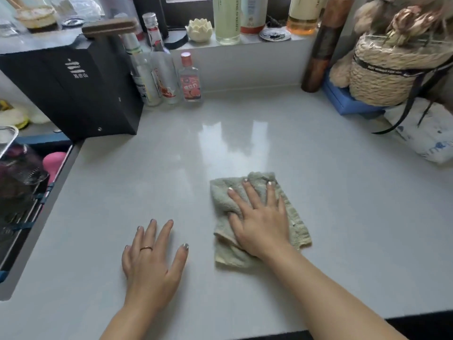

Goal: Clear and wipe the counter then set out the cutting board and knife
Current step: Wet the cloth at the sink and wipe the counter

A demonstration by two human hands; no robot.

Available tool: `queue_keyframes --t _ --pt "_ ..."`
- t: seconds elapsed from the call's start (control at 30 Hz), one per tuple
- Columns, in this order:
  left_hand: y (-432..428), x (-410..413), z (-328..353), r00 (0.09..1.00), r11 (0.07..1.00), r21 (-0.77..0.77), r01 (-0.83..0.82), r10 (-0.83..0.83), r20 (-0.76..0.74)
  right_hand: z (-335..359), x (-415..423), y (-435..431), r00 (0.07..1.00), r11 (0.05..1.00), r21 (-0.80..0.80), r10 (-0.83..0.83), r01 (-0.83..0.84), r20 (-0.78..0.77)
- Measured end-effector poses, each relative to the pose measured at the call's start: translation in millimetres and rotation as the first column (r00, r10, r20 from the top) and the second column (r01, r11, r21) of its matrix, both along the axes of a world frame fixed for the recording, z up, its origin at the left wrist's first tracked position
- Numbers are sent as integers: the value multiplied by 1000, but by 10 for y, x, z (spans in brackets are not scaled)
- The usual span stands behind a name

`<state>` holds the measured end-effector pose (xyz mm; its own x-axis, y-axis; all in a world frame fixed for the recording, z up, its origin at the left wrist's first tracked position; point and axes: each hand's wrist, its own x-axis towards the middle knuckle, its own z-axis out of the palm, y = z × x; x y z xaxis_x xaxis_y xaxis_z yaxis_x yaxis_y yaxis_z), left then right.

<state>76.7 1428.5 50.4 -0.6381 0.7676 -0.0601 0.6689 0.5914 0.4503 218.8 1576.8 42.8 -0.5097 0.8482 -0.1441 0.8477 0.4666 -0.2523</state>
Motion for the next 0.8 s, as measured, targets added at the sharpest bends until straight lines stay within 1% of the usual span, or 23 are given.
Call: queue_keyframes --t 0.07,0.13,0.17,0.23,0.27,0.3,0.37,0.43,0.47,0.5,0.6,0.67,0.73,0.8 --pt "82 103 -7 999 999 -4 48 -48 2 -4 625 255 983 983 36 -179 178 44" --pt "145 186 -15 996 996 -5 84 -84 4 -36 1338 497 929 932 54 -363 359 77" --pt "167 218 -18 995 995 -4 98 -98 7 -62 1731 611 886 890 71 -456 451 89" --pt "185 258 -23 992 992 8 124 -124 7 -101 2498 775 771 783 96 -622 615 138" --pt "185 271 -23 991 991 18 134 -134 8 -115 2839 839 732 752 81 -656 654 185" --pt "179 279 -22 990 990 27 141 -141 10 -133 3122 885 722 747 53 -657 663 217" --pt "161 276 -15 989 988 39 149 -150 14 -175 3370 885 724 748 30 -651 663 226" --pt "127 255 -7 988 987 40 155 -156 15 -164 3266 760 670 677 34 -733 735 117" --pt "99 235 -3 987 987 40 159 -159 16 -121 3142 651 642 645 14 -762 764 83" --pt "70 205 -1 987 986 44 161 -162 18 -65 2985 506 632 635 13 -771 773 81" --pt "-15 92 2 985 984 59 169 -171 24 18 2461 9 674 678 93 -735 729 74" --pt "-67 17 -1 981 979 71 189 -192 32 61 2025 -373 744 749 83 -663 658 84" --pt "-127 -52 8 974 971 96 221 -225 35 33 1681 -738 855 858 61 -514 511 72" --pt "-218 -133 30 967 961 121 248 -252 26 28 1640 -935 941 947 9 -319 320 116"
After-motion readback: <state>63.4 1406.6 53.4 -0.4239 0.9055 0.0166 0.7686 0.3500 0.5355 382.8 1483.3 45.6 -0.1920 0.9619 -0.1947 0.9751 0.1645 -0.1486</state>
